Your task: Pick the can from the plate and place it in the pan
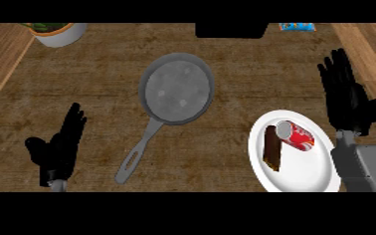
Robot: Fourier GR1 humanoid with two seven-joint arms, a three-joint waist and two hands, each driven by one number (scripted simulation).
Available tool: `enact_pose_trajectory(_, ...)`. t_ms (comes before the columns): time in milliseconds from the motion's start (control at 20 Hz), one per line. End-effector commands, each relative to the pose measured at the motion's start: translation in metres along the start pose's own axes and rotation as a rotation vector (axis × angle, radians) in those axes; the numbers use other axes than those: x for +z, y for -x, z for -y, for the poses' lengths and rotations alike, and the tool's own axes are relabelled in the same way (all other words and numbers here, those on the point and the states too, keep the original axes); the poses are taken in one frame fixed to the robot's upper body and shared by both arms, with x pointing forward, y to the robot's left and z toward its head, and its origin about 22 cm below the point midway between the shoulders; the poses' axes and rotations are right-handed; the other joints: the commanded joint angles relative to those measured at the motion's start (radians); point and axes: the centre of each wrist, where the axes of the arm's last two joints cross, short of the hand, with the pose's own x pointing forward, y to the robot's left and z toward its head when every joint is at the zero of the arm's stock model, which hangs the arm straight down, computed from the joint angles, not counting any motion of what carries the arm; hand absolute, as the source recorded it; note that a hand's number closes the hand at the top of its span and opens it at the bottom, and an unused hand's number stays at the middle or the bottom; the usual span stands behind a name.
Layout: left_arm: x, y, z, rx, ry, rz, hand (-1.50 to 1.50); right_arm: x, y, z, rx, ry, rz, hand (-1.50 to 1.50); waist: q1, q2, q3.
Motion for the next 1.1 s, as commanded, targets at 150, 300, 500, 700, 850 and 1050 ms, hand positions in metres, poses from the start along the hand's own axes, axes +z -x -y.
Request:
enact_pose_trajectory(150,0.0,-0.018,-0.007,-0.225,0.085,0.11,0.0,-0.012,-0.011,-0.016,0.542,-0.061,0.087,-1.5,0.028,0.018,0.006)
enact_pose_trajectory(300,-0.007,-0.026,-0.009,-0.255,0.104,0.124,0.0,-0.008,-0.006,0.049,1.06,-0.103,0.024,-1.5,0.03,0.042,-0.034)
enact_pose_trajectory(500,0.004,-0.015,-0.014,-0.296,0.119,0.053,0.0,-0.005,-0.007,0.037,1.008,0.355,0.076,-1.5,-0.037,-0.001,-0.002)
enact_pose_trajectory(700,-0.001,-0.027,-0.011,-0.312,0.11,0.071,0.0,0.005,-0.008,0.052,1.336,0.295,-0.039,-1.5,-0.036,0.001,-0.006)
enact_pose_trajectory(850,-0.002,-0.035,-0.01,-0.322,0.122,0.077,0.0,0.0,-0.029,0.05,1.552,0.247,-0.11,-1.5,-0.021,-0.001,-0.007)
enact_pose_trajectory(1050,0.003,-0.028,-0.001,-0.318,0.131,0.062,0.0,0.014,-0.032,0.001,1.671,0.138,-0.273,-1.5,-0.013,0.003,-0.003)
